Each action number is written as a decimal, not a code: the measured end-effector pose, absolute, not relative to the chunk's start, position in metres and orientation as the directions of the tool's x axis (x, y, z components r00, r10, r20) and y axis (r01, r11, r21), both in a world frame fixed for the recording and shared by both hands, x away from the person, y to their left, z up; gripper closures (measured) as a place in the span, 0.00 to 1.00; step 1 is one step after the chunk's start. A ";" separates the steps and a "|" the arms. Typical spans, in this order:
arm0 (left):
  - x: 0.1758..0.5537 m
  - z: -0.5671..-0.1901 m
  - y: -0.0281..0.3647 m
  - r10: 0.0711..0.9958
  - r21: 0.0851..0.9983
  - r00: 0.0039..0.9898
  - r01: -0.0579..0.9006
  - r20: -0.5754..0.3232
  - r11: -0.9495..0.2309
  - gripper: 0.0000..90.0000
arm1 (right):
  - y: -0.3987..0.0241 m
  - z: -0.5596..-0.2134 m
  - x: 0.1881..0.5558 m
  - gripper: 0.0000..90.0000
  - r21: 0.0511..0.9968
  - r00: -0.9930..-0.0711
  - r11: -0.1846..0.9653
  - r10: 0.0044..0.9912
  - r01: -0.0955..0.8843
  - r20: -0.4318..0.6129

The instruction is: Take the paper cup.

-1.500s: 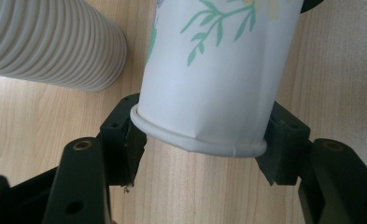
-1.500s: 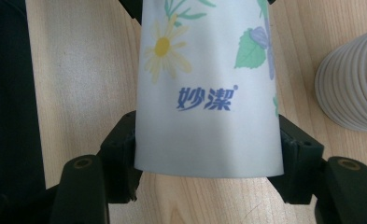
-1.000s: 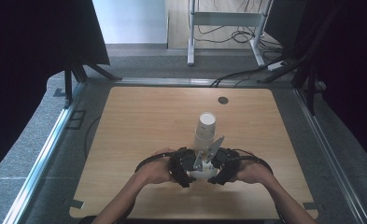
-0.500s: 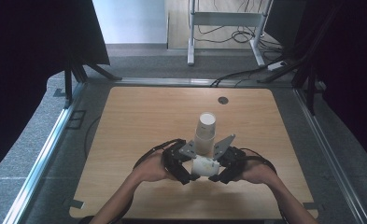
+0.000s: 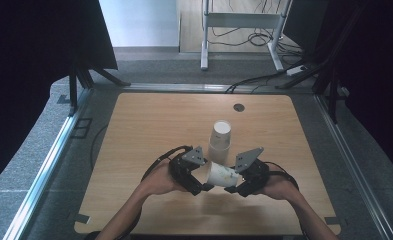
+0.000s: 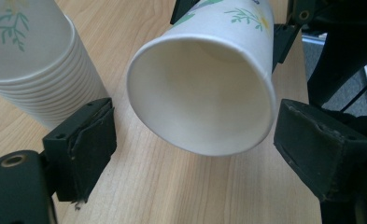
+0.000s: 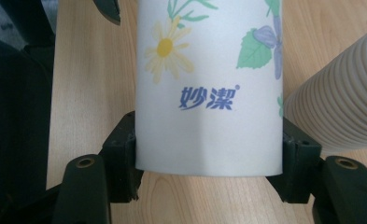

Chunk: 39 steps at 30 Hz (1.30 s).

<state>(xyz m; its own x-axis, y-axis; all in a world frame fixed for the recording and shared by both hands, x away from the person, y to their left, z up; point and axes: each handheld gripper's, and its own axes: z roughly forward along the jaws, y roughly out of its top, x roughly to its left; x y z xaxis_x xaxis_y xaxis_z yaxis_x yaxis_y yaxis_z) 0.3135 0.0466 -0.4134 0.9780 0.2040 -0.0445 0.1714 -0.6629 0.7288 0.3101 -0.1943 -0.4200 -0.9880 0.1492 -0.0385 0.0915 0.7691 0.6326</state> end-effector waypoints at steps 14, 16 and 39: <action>0.314 -0.418 0.045 0.178 0.763 0.979 0.187 -0.095 -0.619 0.16 | -0.202 -0.434 0.305 0.41 0.714 -0.989 0.699 0.127 0.038 -0.071; 0.315 -0.418 0.046 0.175 0.765 0.979 0.194 -0.107 -0.615 0.16 | -0.203 -0.435 0.305 0.41 0.723 -0.990 0.690 0.121 0.032 -0.072; 0.315 -0.419 0.046 0.153 0.784 0.982 0.184 -0.114 -0.593 0.34 | -0.202 -0.439 0.307 0.41 0.721 -0.992 0.693 0.088 -0.001 -0.086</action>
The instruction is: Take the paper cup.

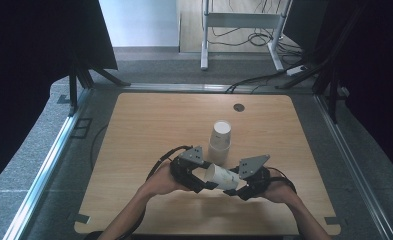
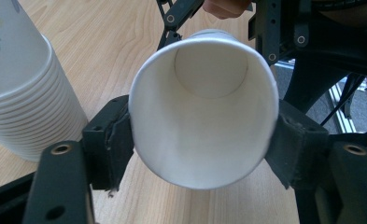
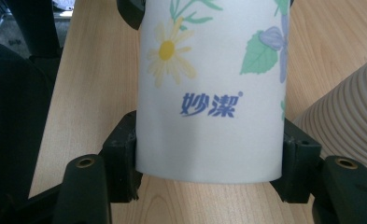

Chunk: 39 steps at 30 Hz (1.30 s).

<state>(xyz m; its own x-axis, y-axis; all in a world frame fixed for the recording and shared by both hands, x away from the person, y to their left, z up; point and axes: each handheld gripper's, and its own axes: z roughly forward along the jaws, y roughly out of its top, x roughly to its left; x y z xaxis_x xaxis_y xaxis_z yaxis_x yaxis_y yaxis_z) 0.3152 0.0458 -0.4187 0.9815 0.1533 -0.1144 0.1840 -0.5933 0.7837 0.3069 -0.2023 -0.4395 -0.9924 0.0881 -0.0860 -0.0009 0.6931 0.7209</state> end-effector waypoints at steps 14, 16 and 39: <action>0.313 -0.416 0.045 0.162 0.790 0.984 0.162 -0.081 -0.592 0.42 | -0.199 -0.445 0.310 0.41 0.691 -0.992 0.722 0.096 0.013 -0.082; 0.313 -0.415 0.045 0.157 0.787 0.985 0.153 -0.073 -0.597 0.43 | -0.199 -0.445 0.310 0.41 0.691 -0.992 0.722 0.097 0.014 -0.082; 0.310 -0.397 0.032 0.153 0.678 0.987 0.081 0.047 -0.730 0.44 | -0.192 -0.433 0.312 0.21 0.626 -0.987 0.775 0.153 0.091 -0.046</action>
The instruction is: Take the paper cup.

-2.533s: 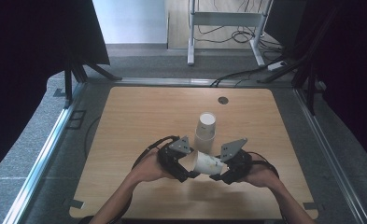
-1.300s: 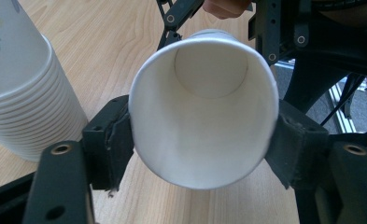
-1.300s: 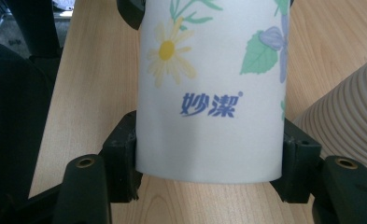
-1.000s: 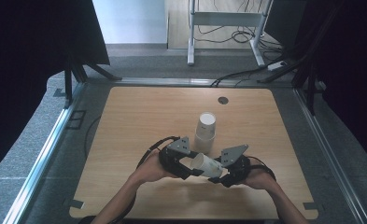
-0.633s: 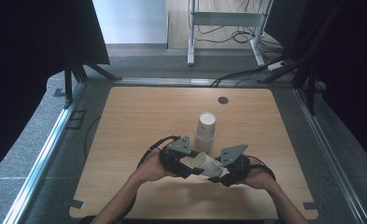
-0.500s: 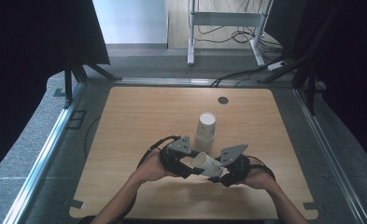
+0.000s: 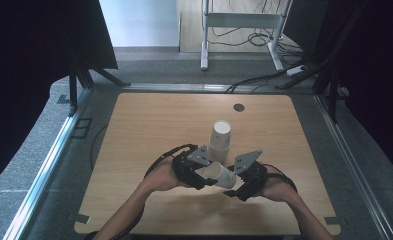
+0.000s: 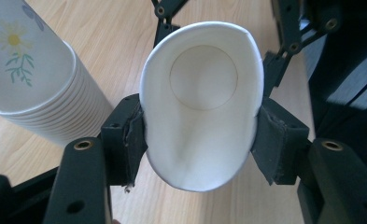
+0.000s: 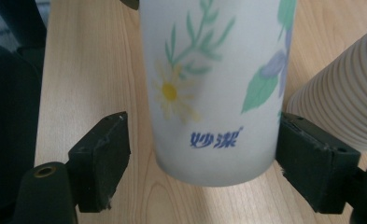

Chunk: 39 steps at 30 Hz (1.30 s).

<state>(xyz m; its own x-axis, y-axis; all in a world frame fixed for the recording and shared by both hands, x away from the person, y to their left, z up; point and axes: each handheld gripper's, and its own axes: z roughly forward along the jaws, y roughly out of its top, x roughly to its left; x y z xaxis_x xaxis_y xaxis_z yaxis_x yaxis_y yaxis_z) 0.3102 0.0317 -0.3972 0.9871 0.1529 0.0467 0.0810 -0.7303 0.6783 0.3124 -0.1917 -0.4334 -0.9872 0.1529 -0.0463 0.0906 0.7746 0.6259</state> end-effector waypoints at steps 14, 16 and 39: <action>0.307 -0.397 0.007 0.100 0.516 0.989 0.028 0.111 -0.856 0.43 | -0.162 -0.436 0.314 0.32 0.454 -0.991 0.890 0.094 0.040 -0.095; 0.307 -0.397 0.006 0.099 0.511 0.989 0.029 0.110 -0.859 0.43 | -0.160 -0.438 0.314 0.35 0.446 -0.992 0.894 0.084 0.034 -0.094; 0.314 -0.393 0.021 0.162 0.723 0.987 0.123 -0.016 -0.680 0.23 | -0.184 -0.440 0.317 0.41 0.661 -0.988 0.739 0.152 0.129 0.024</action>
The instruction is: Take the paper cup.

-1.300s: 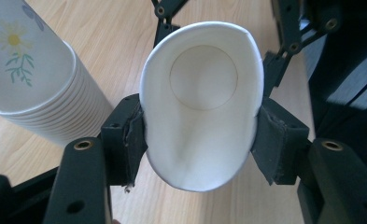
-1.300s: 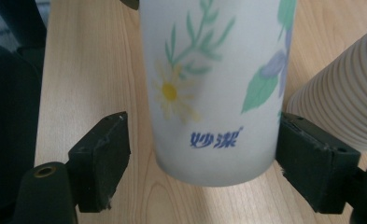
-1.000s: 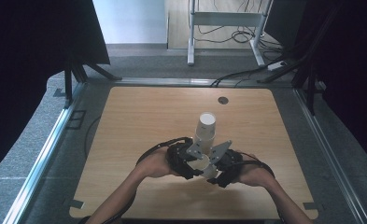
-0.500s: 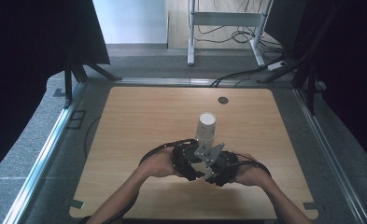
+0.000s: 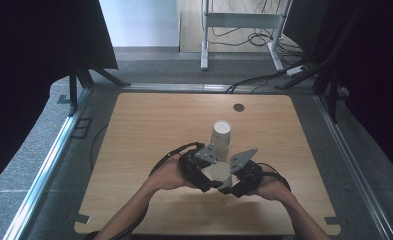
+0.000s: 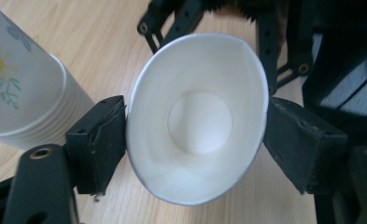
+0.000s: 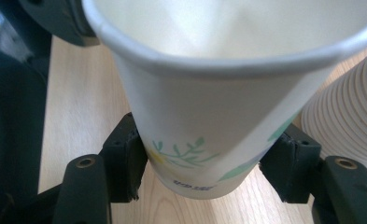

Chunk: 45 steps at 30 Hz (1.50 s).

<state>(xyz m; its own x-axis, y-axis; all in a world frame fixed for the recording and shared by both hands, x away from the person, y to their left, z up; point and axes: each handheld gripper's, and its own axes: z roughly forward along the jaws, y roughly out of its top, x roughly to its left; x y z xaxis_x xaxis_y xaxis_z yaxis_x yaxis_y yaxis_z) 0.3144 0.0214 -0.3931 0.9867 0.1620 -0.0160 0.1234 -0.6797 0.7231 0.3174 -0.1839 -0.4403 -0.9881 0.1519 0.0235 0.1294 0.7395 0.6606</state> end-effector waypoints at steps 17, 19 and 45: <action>0.315 -0.402 0.024 0.171 0.784 0.985 0.135 -0.037 -0.606 0.29 | -0.187 -0.449 0.317 0.41 0.769 -0.985 0.619 0.146 0.161 0.089; 0.315 -0.402 0.024 0.172 0.784 0.985 0.134 -0.035 -0.607 0.31 | -0.186 -0.450 0.317 0.41 0.770 -0.985 0.617 0.144 0.161 0.091; 0.320 -0.406 0.046 0.359 0.738 0.930 0.183 0.085 -0.649 0.34 | -0.201 -0.459 0.322 0.08 0.745 -0.935 0.611 0.350 0.268 0.050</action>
